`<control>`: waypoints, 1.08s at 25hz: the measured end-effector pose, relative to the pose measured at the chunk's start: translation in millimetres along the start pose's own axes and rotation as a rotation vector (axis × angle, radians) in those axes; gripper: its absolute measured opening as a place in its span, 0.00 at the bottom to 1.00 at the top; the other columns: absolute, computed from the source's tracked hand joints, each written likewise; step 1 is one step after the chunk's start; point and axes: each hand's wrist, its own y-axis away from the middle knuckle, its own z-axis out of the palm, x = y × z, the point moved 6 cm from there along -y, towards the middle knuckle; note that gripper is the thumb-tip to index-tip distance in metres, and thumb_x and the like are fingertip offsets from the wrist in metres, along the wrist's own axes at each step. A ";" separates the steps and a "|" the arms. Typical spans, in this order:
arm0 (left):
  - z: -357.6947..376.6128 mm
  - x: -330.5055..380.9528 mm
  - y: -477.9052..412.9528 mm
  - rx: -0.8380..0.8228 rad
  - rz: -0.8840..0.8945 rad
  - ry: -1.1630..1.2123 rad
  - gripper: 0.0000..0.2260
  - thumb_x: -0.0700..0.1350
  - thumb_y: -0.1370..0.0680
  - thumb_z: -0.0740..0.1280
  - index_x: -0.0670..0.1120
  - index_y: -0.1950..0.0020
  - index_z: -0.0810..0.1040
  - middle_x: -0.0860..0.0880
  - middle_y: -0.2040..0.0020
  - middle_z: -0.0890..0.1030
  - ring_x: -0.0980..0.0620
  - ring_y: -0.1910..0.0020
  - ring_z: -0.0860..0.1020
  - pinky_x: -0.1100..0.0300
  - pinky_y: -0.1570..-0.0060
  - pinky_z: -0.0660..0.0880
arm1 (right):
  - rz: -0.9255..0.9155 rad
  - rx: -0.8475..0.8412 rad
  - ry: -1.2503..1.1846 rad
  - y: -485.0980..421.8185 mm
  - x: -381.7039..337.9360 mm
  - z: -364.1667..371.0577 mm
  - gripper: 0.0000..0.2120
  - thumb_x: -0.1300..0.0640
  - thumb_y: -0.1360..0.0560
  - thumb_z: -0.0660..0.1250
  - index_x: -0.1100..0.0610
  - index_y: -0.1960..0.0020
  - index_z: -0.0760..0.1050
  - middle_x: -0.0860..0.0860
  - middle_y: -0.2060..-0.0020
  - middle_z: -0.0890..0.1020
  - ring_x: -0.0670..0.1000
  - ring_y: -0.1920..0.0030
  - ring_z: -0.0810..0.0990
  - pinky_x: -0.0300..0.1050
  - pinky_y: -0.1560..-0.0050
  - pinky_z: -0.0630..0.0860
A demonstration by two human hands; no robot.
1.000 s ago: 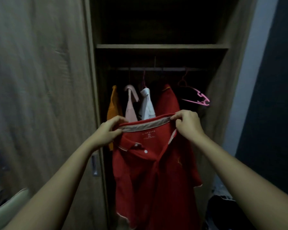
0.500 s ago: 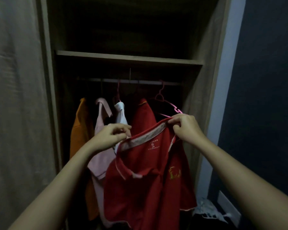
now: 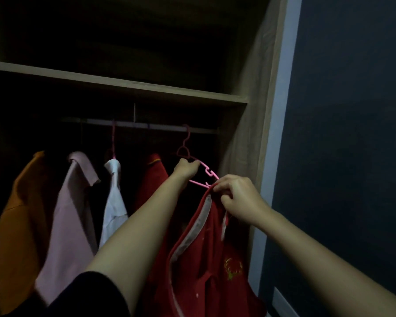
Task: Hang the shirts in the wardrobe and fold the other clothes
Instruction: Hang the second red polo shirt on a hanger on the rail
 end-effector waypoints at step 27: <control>-94.0 26.1 107.5 -0.041 -0.034 0.314 0.12 0.27 0.26 0.54 0.41 0.63 0.69 0.46 0.66 0.70 0.55 0.69 0.74 0.60 0.71 0.77 | -0.001 0.013 0.016 34.1 -4.1 24.1 0.18 0.70 0.31 0.60 0.60 0.45 0.81 0.52 0.43 0.79 0.52 0.41 0.75 0.50 0.34 0.68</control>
